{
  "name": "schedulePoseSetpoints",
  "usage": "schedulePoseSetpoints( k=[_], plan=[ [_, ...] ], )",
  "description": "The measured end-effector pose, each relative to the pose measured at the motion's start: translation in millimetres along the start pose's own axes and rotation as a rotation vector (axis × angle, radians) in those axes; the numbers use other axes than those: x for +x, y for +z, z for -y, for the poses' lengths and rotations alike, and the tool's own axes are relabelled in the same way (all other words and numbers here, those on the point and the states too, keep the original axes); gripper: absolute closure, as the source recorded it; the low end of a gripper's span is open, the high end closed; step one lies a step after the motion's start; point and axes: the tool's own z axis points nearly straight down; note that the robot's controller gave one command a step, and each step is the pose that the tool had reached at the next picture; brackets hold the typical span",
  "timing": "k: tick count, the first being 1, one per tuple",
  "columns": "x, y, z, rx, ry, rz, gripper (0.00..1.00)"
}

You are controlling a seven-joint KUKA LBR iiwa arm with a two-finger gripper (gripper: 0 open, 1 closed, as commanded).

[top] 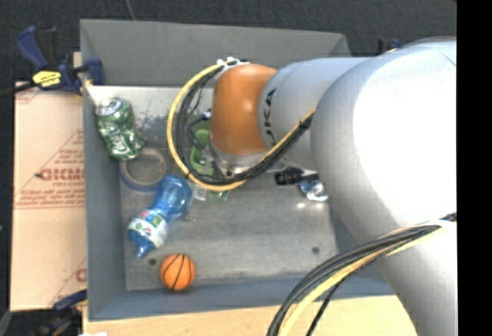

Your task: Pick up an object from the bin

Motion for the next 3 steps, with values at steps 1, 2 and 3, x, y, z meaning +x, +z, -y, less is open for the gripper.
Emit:
schedulePoseSetpoints(
  k=[1, 2, 3],
  plan=[
    [-8.2, -2, -2, -0.005, 0.002, 0.007, 0.0],
    [-17.4, -45, 44, -0.003, -0.047, 0.01, 0.0],
    [24.6, -2, -35, -0.008, -0.052, 0.006, 0.0]
  ],
)
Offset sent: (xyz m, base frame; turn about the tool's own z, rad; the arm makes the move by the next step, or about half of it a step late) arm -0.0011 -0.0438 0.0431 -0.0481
